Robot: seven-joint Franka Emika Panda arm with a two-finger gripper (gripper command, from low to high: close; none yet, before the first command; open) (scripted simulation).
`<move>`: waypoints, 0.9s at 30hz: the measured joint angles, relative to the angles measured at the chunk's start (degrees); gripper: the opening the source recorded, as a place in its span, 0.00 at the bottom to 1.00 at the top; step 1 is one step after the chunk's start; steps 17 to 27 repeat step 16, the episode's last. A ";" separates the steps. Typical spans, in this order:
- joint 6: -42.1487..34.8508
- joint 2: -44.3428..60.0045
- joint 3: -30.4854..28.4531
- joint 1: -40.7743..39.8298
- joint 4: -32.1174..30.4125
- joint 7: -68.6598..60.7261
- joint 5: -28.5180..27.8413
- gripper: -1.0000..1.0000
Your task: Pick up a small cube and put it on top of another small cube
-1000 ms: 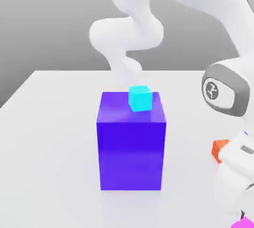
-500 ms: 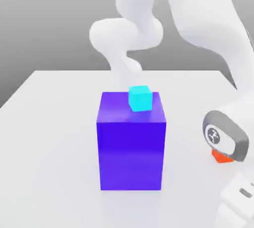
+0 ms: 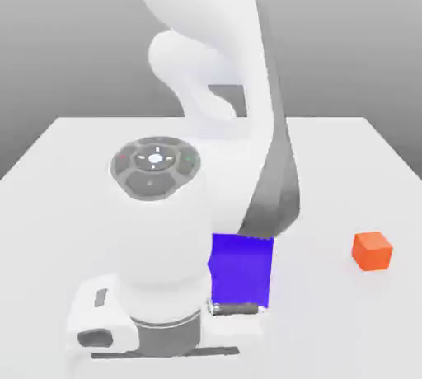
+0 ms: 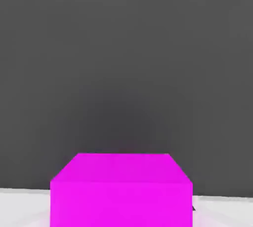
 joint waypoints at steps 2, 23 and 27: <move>-0.38 -0.76 -1.88 -3.16 -0.11 -0.96 1.50 0.00; 0.15 2.77 -6.35 -12.91 3.65 -3.40 5.85 1.00; 0.15 2.77 -6.35 -12.91 3.65 -3.40 5.85 1.00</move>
